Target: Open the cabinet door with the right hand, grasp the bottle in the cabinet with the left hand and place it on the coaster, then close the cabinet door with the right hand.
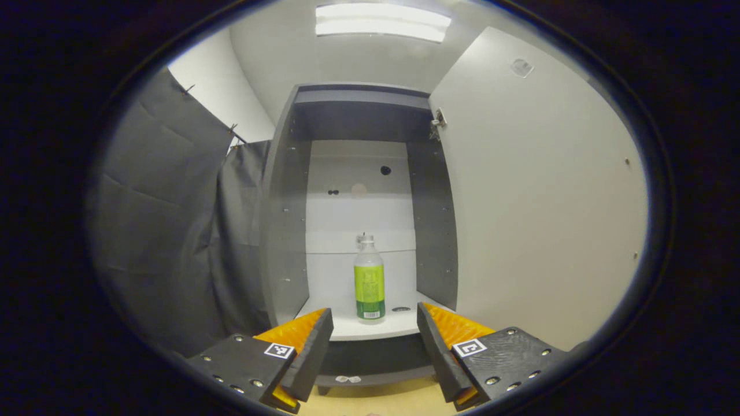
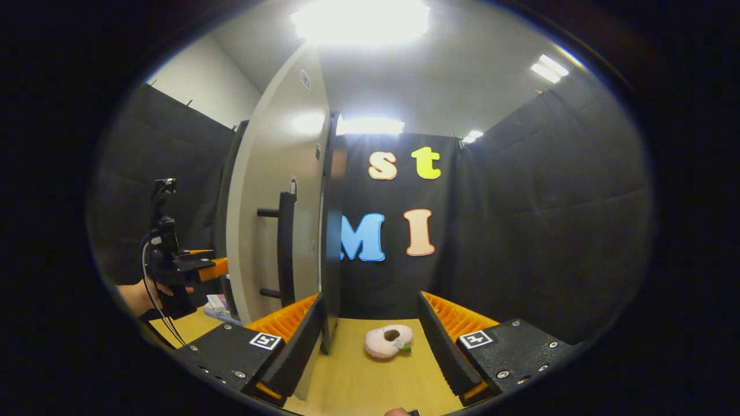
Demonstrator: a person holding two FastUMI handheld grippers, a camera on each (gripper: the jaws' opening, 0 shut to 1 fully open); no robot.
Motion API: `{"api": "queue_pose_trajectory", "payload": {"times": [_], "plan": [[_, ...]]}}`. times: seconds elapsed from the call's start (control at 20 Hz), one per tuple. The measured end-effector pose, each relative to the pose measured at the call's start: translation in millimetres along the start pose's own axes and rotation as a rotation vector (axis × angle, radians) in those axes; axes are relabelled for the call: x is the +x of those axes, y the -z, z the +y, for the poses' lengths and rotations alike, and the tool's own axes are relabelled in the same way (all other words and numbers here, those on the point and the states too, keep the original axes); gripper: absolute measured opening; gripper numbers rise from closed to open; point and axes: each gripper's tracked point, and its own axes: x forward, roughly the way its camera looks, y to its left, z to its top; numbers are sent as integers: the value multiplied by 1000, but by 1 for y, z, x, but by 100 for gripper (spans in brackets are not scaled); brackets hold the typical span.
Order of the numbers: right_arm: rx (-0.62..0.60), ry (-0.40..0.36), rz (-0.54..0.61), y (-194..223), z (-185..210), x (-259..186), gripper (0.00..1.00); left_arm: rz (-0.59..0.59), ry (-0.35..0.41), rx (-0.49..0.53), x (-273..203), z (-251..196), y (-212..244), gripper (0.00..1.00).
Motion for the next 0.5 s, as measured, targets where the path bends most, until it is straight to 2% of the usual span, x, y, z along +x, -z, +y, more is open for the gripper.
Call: {"api": "queue_pose_trajectory", "payload": {"times": [0.1,0.15,0.2,0.5], "plan": [[12,65,22,7,-10,-2,95,-2,24,-12,26,-1,2,88],[18,95,34,10,-14,-3,95,2,37,-15,38,-2,4,83],[27,125,44,15,-18,-2,95,4,46,-16,50,-1,6,83],[47,232,87,31,-26,-5,95,27,47,-26,124,13,35,83]]}}
